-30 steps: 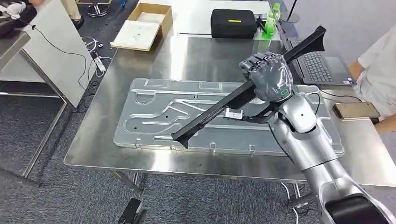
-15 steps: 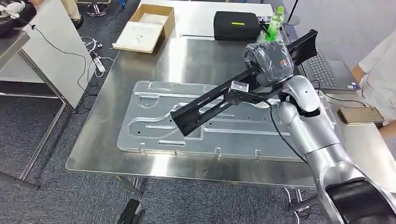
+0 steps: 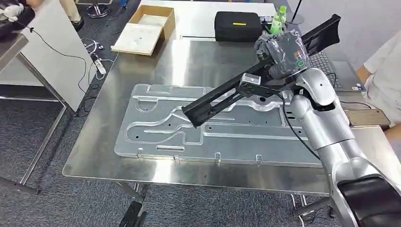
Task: Take the parts from the cabinet and place them on the table.
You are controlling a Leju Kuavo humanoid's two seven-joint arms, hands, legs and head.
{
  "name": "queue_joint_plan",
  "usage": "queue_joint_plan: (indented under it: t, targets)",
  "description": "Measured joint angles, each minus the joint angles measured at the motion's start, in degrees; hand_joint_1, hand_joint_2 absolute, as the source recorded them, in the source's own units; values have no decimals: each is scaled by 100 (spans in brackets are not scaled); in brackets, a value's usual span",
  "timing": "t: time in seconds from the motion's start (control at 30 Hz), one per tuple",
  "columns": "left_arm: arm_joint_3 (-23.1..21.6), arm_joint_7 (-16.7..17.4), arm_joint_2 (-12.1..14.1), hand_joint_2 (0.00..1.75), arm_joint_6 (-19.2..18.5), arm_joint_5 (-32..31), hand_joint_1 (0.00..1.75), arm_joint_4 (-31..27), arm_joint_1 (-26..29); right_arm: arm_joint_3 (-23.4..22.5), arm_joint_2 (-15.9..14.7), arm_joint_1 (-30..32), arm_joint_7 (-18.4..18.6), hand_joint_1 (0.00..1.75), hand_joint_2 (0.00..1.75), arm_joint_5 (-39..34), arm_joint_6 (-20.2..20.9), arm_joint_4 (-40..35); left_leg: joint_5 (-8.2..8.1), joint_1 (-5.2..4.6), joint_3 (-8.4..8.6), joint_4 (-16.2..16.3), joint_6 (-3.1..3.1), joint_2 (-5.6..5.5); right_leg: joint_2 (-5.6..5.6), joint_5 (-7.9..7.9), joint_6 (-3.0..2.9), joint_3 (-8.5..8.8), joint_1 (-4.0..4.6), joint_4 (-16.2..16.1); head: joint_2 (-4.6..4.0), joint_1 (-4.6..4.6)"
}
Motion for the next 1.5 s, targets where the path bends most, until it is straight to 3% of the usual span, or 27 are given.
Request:
queue_joint_plan:
  t: [0.03, 0.13, 0.17, 0.23, 0.3, 0.37, 0.4, 0.53, 0.63, 0.67, 0.7, 0.73, 0.8, 0.83, 0.87, 0.97, 1.03, 1.07, 1.13, 1.17, 1.2, 1.23, 1.27, 1.33, 1.37, 1.43, 1.5]
  targets:
    - [0, 2, 0, 0, -55, 11, 0, 0, -8, 0, 0, -2, 0, 175, 175, 0, 0, 0, -124, 3, -54, 173, -24, 5, -9, -12, -42, 20, -2, -8, 0, 0]
    - [0, 52, 0, 0, -160, 61, 0, 0, -1, 0, 9, 10, 24, 175, 175, -13, -2, 0, -695, 24, -652, 1429, -69, 6, -25, -38, -85, 42, 12, -4, 0, 0]
    - [0, 63, 0, 175, -180, 66, 0, 0, 4, 2, 11, 24, 46, 0, 175, -17, -2, 2, -740, 27, -812, 1714, -77, 6, -24, -43, -91, 45, 13, 1, 0, -2]
    - [2, 81, 2, 175, -217, 94, 0, 0, 3, 2, 11, 50, 90, 0, 175, -33, -13, 2, -406, 38, -725, 1408, -73, 6, -20, -64, -89, 62, 12, 13, 0, -2]
    - [2, 92, 2, 175, -243, 55, 0, 0, -7, 2, 11, 51, 90, 0, 175, -37, -33, 2, 121, 41, -279, 441, -37, 7, -15, -102, -60, 98, 9, 35, 0, -2]
    - [2, 98, 2, 175, -300, 55, 0, 0, -15, 2, 11, 54, 90, 0, 175, -46, -59, 6, 129, 13, -68, -21, 1, 4, -12, -122, -9, 68, 49, 66, 0, 0]
    - [2, 114, 2, 0, -326, 63, 0, 0, -16, 2, 11, 67, 90, 0, 175, -46, -61, 9, 132, 11, -96, 13, 16, 1, -9, -102, 23, 54, 46, 43, 0, 0]
    - [4, 212, -2, 0, -320, 116, 0, 0, -24, 4, 13, 122, 90, 0, 175, -65, -72, 11, 189, 39, -32, -109, 161, 3, -16, -195, 135, 45, 7, 128, 0, 5]
    - [7, 273, 0, 0, -293, 123, 0, 0, -26, 4, 7, 147, 105, 0, 175, -120, -77, 18, 178, 34, -23, -110, 223, 4, -16, -762, 181, -532, 1, 1283, 0, 3]
    - [9, 280, 0, 0, -291, 136, 0, 0, -23, 4, 7, 187, 105, 0, 175, -149, -72, 24, 171, 32, -23, -104, 233, 4, -16, -852, 193, -725, -1, 1633, 0, 3]
    - [11, 280, 0, 0, -291, 153, 0, 0, -23, 4, 7, 221, 109, 0, 175, -175, -66, 33, 167, 32, -23, -95, 231, 3, -17, -797, 199, -797, -4, 1720, 0, 3]
    - [11, 282, 0, 0, -291, 158, 0, 0, -20, 4, 7, 233, 109, 0, 175, -194, -63, 37, 154, 33, -21, -82, 226, 1, -18, -626, 196, -735, -7, 1546, 0, 3]
    - [11, 282, -4, 0, -291, 164, 0, 0, -20, 2, 7, 214, 111, 0, 175, -227, -61, 35, 115, 34, -7, -43, 196, -4, -20, -81, 164, -268, -7, 568, 0, 3]
    - [11, 282, -7, 0, -291, 164, 0, 0, -21, 2, 7, 203, 111, 0, 175, -232, -61, 37, 93, 33, -6, -33, 169, -4, -22, 13, 139, -83, -4, 148, 0, 3]
    - [11, 282, -9, 0, -293, 166, 0, 0, -30, 2, 9, 194, 114, 0, 175, -234, -59, 37, 79, -18, -31, -2, 138, -9, -21, -55, 125, -23, 47, 61, 0, 3]
    - [13, 284, -9, 0, -291, 171, 0, 0, -22, 2, 9, 208, 116, 0, 175, -234, -57, 37, 84, 5, -13, -35, 61, -7, 0, -53, 54, -40, 63, 77, 0, 0]
    - [13, 284, -7, 0, -289, 173, 0, 0, -26, 2, 11, 202, 116, 0, 175, -254, -30, 35, -9, 6, -31, 44, -6, -2, -9, -24, -22, 15, 1, 15, 0, 0]
    - [13, 280, -7, 0, -285, 171, 0, 0, -30, 2, 13, 197, 116, 0, 175, -327, 65, 37, -164, 7, -112, 262, -37, 5, -16, -29, -52, 30, -1, 6, 0, -4]
    - [13, 278, -7, 0, -278, 162, 0, 0, -26, 2, 17, 188, 133, 0, 175, -548, 336, 48, -577, 25, -517, 1123, -76, 5, -31, -38, -90, 36, 14, 8, 0, -2]
    - [13, 278, -7, 0, -274, 162, 0, 0, -14, 0, 24, 188, 153, 0, 175, -687, 473, 66, -713, 27, -718, 1521, -90, 5, -31, -42, -96, 34, 19, 12, 0, 0]
    - [15, 271, -7, 0, -272, 162, 0, 0, -3, -13, 28, 187, 214, 0, 175, -864, 606, 94, -717, 30, -835, 1736, -99, 5, -31, -45, -98, 36, 21, 16, 0, -2]
    - [15, 262, -4, 0, -259, 162, 0, 0, 2, -35, 44, 184, 254, 0, 175, -1044, 719, 127, -583, 32, -809, 1642, -96, 5, -28, -49, -99, 43, 23, 21, 0, 0]
    - [15, 260, -4, 0, -254, 160, 0, 0, -2, -72, 59, 174, 260, 0, 175, -1214, 804, 170, -346, 33, -662, 1300, -81, 6, -22, -57, -97, 50, 23, 29, 0, -2]
    - [13, 249, -2, 0, -239, 153, 0, 0, -16, -160, 74, 129, 262, 0, 175, -1408, 866, 243, 152, 32, -190, 297, -22, 6, -18, -83, -71, 68, 23, 48, 0, 0]
    - [13, 247, 0, 0, -221, 151, 0, 0, -23, -201, 77, 101, 262, 0, 175, -1506, 885, 278, 97, 5, -64, 63, 16, 1, -16, -96, -43, 55, 51, 60, 0, 0]
    - [13, 241, -2, 0, -202, 129, 0, 0, -17, -312, 83, 66, 308, 0, 175, -1798, 1029, 356, 104, -5, -68, 3, 39, -2, -20, -83, 16, 38, 51, 58, 0, 0]
    - [15, 240, 0, 0, -186, 114, 0, 0, -9, -433, 127, 58, 374, 0, 175, -2116, 1124, 431, 127, -11, -56, -27, 115, -5, -19, -65, 90, 54, 50, 21, 0, 0]
